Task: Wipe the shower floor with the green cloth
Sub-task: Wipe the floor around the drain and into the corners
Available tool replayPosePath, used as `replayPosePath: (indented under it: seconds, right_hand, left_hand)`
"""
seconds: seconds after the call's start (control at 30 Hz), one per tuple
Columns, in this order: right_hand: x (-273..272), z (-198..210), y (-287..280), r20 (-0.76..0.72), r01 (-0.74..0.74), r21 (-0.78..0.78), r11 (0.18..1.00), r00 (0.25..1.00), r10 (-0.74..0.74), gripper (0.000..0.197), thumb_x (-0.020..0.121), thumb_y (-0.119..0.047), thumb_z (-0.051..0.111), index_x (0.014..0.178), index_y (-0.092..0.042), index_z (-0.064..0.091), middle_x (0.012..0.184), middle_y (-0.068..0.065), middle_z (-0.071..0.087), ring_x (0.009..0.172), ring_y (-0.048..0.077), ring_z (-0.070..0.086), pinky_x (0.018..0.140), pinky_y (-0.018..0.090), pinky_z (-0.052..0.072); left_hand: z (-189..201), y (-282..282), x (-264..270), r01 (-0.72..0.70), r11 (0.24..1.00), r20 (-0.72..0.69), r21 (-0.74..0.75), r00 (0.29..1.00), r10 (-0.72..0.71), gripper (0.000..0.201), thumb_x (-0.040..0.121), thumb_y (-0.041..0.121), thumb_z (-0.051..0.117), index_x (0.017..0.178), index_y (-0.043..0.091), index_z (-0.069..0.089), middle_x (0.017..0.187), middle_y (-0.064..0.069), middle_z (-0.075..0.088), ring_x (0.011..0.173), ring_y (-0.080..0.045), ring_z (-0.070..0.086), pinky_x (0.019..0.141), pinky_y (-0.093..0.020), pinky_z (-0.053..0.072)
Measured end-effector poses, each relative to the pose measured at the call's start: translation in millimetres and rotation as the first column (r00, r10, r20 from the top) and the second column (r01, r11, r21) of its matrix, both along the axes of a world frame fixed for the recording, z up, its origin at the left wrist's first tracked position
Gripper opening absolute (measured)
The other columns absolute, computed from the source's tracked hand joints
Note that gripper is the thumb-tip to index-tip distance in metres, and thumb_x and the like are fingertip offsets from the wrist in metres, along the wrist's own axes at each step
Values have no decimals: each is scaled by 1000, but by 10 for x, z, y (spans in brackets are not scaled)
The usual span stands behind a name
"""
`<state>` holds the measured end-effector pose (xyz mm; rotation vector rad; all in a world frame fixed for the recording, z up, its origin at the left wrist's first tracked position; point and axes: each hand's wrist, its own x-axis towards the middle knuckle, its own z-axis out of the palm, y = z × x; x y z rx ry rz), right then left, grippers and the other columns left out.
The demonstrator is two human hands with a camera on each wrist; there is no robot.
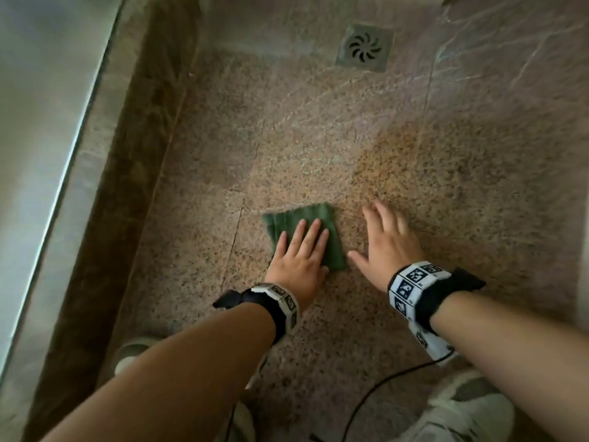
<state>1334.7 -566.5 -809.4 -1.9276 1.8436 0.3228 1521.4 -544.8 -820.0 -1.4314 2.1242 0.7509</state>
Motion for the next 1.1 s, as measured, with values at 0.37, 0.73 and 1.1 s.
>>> replayPosePath:
  seconds: [0.37,0.73,1.1]
  right_hand:
    - [114,-268,104,-69,-28,92,995,997,34,101,90,-71,33,152,-10,-18,160,10,-25,146,34,-24,121,47,-2]
    - [348,-382,98,-106,128,81,988,987,-119,114,81,-79,36,152,-7,-17,159,12,-26,146,34,-23,118,49,-7]
    - [448,-397,36,-146,219,147,965,969,-198,113,82,-77,39,151,-11,-22,157,8,-31,145,32,-26,119,49,-5]
  left_hand:
    - [-126,-76,444,-664,734,30,-145,738,674,67,103,45,21,155,25,-15,161,-2,-24,149,-23,-19,122,-45,-2]
    - [-104,108,1388,-554,825,114,-114,818,564,74,102,47,26,153,19,-19,159,-12,-29,145,-34,-26,119,-50,-9]
    - [-127,-8,530,-277,958,-85,-78,959,270,65,103,45,19,155,23,-15,159,-2,-27,146,-23,-26,121,-45,-7]
